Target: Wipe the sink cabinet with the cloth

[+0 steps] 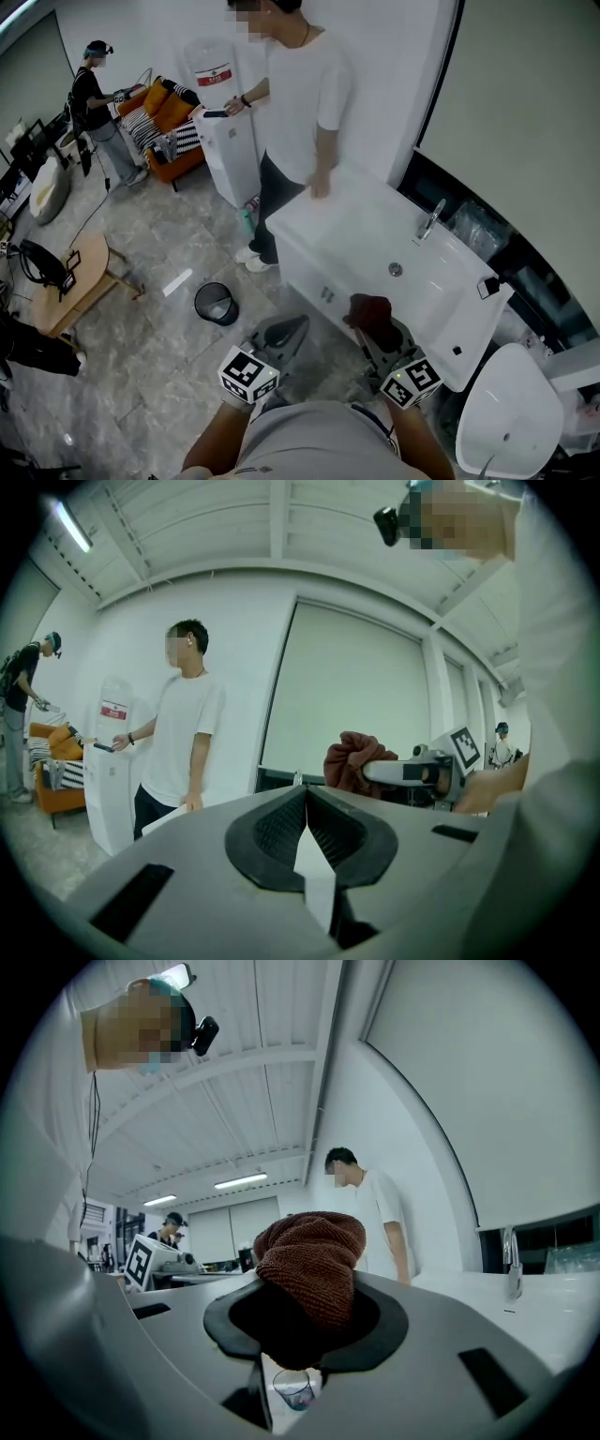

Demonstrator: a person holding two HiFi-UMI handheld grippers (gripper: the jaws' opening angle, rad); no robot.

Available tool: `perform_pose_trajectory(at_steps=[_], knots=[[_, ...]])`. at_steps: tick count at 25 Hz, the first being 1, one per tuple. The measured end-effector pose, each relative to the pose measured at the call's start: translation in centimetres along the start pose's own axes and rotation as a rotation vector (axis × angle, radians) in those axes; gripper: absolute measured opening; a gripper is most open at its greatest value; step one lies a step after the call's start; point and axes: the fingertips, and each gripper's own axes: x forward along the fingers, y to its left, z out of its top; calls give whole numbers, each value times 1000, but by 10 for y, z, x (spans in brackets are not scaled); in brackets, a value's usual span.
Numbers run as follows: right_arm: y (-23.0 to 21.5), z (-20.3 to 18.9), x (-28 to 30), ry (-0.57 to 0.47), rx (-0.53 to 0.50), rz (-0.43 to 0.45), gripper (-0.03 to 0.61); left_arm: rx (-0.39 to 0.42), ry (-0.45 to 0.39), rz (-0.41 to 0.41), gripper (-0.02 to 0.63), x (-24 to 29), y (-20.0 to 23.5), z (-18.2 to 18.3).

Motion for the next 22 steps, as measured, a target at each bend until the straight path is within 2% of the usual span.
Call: perform_pose_trajectory(at_steps=[22], knots=[[9, -11, -6, 29, 29, 23, 121, 0, 5, -12, 11, -8, -2, 2]])
